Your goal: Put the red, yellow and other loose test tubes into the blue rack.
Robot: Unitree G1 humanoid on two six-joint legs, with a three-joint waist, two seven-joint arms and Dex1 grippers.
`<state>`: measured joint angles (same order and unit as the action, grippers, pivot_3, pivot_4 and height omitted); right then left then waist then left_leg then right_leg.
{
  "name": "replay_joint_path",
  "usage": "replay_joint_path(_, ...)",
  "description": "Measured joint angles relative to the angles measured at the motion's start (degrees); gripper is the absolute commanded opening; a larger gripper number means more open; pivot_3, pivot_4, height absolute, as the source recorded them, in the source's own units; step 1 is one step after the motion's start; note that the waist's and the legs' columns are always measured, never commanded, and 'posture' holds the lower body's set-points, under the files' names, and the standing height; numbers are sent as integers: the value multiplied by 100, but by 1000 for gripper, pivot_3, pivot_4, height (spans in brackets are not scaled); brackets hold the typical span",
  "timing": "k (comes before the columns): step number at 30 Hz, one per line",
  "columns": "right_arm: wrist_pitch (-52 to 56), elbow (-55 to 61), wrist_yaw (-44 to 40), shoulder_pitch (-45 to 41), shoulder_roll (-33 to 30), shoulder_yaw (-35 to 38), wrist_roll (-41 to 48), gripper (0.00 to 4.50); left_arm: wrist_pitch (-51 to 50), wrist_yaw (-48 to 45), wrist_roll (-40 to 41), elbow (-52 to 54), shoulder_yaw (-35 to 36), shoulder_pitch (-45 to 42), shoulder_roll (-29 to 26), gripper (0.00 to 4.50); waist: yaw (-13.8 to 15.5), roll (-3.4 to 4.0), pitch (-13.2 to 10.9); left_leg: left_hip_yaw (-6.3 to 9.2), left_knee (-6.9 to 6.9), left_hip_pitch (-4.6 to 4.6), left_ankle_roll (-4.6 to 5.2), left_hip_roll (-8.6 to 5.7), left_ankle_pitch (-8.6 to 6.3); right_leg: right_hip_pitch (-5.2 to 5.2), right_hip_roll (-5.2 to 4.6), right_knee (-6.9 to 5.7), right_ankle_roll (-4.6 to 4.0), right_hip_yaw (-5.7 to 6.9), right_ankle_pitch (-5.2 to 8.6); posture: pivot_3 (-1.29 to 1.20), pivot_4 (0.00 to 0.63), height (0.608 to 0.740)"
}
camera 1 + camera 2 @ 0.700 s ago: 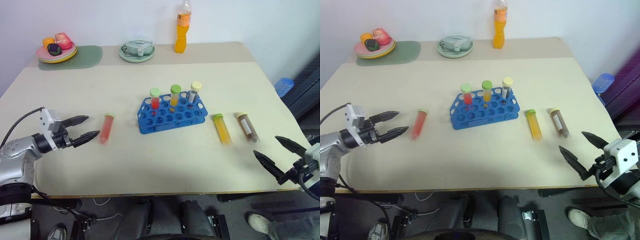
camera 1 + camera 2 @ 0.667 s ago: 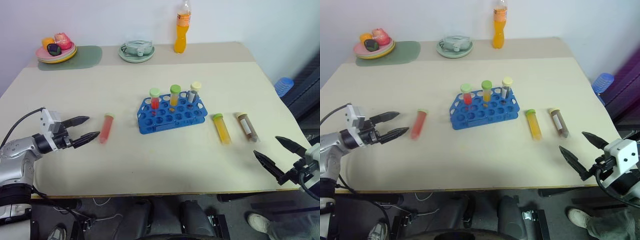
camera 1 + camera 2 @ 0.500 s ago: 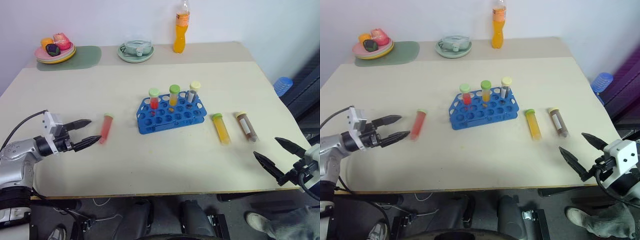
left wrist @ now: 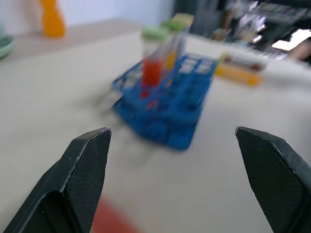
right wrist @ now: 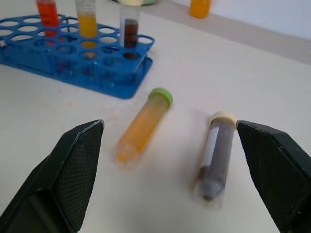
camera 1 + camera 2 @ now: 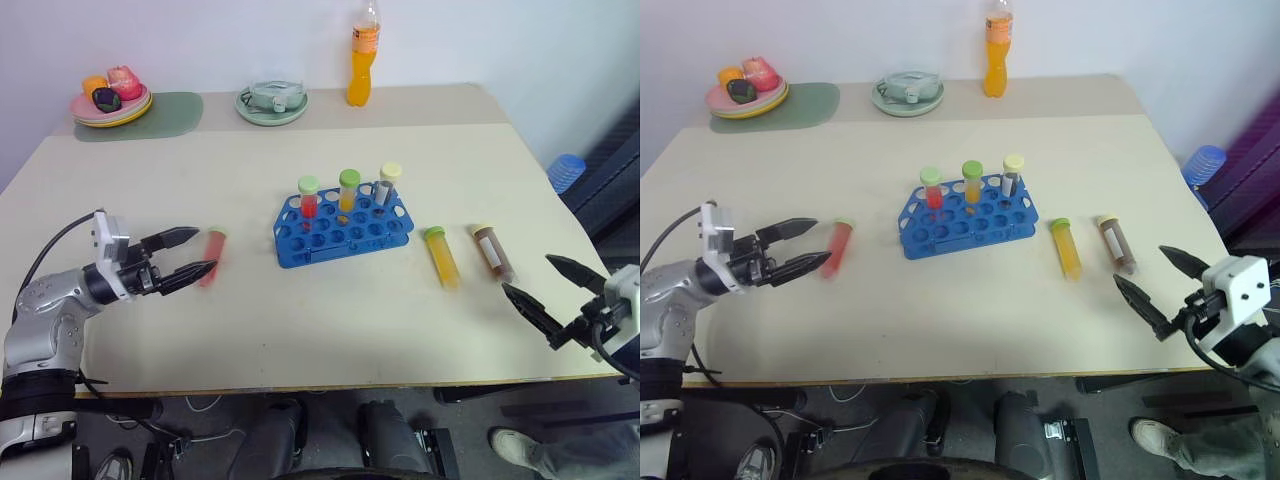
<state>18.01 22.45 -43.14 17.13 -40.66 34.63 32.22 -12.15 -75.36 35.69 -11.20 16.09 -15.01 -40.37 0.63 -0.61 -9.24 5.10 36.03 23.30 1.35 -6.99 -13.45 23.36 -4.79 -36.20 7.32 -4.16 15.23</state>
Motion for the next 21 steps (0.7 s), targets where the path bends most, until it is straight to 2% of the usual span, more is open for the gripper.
replay_joint_path(5, 1006, -17, 497, -738, -483, -50, 77, 4500, -14, -113, 38, 230, -298, -326, 311, 4181, 13, 1, -1, 1, 3, 5, 5, 0, 3, 2, 0, 0, 11, 5, -6, 0, 150, 740)
replay_joint_path(9, 2618, -441, 990, -1569, -1383, -437, 56, 4500, -80, -429, -28, 349, -783, -801, 336, 4181, 8, 0, -2, 1, 10, 10, 10, 0, 6, 2, -2, 3, 5, 8, -7, 0, 150, 740)
replay_joint_path(12, 3570, -1044, 1123, -2288, -1726, -830, 52, 4500, -137, -733, -164, 457, -1157, -1031, 218, 4181, -5, 1, -2, 0, 1, 10, 14, 0, 7, 6, -3, 6, 5, 8, -7, 0, 150, 740)
replay_joint_path(16, 4727, -2276, 1179, -3641, -1898, -1742, -56, 4500, -87, -945, -450, 455, -1698, -1345, 337, 4181, -45, 8, -5, -4, -3, 15, 17, 0, 9, 15, -4, 5, 8, 8, -10, 0, 150, 740)
replay_joint_path(21, 5234, -3188, 1068, -4727, -1863, -2558, -267, 4500, 45, -925, -755, 458, -2016, -1481, 570, 4181, -46, 10, -7, -5, -8, 23, 18, 0, 9, 26, -4, 5, 13, 9, -13, 0, 150, 740)
